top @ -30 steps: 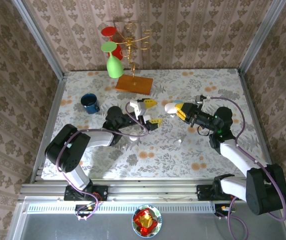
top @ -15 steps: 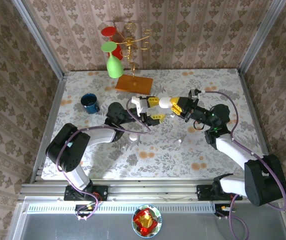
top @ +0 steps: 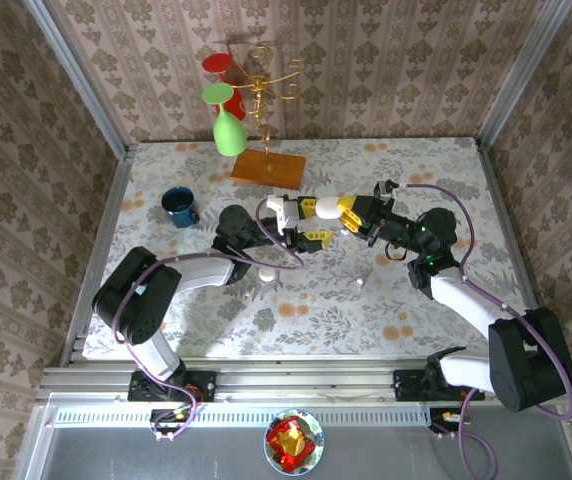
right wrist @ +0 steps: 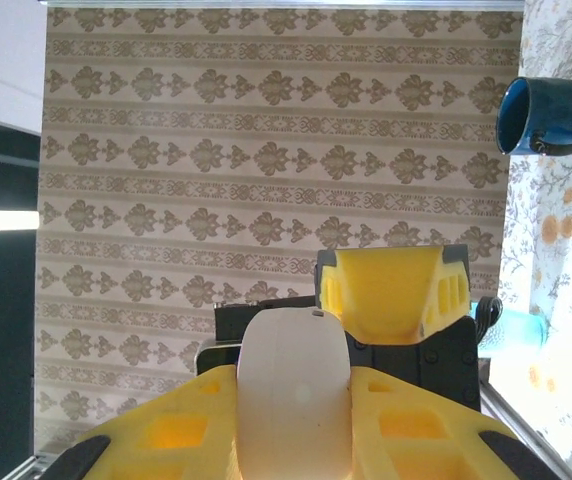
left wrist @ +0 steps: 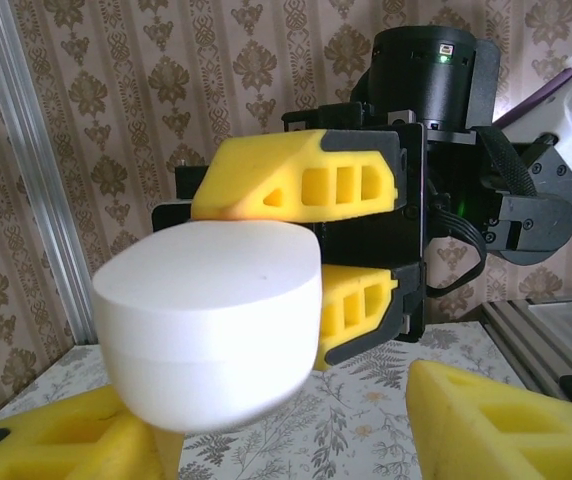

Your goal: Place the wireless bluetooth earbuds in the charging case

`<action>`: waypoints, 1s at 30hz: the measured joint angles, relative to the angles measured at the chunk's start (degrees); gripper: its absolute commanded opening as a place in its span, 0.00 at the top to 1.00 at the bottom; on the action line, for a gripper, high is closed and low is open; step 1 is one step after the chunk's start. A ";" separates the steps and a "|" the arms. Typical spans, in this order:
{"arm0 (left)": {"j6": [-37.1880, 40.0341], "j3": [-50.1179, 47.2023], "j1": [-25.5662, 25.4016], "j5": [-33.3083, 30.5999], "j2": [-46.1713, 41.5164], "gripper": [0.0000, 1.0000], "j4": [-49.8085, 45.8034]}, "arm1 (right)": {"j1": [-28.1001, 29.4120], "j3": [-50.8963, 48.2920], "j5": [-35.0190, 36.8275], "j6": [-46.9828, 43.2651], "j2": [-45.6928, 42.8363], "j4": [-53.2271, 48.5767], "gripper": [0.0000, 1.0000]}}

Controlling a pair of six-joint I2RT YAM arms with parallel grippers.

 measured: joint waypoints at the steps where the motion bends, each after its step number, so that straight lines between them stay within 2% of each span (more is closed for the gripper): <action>1: 0.00 0.02 0.00 -0.20 0.00 0.43 -0.02 | 0.00 0.00 0.00 -0.22 0.00 -0.24 0.90; 4: 0.20 0.02 0.04 -0.70 0.02 0.49 -0.20 | 0.00 0.00 -0.17 -0.74 0.00 -0.48 0.90; 22: 0.17 0.92 0.04 -1.62 0.31 0.44 0.00 | 0.00 0.00 -1.20 -2.21 0.22 -1.36 0.91; 27: 0.17 1.44 0.04 -1.68 0.35 0.52 -0.04 | 0.00 0.00 -1.31 -2.38 0.39 -2.19 0.91; 30: 0.17 1.62 0.07 -1.70 0.42 0.52 -0.02 | 0.00 0.00 -1.55 -2.38 0.39 -2.19 0.91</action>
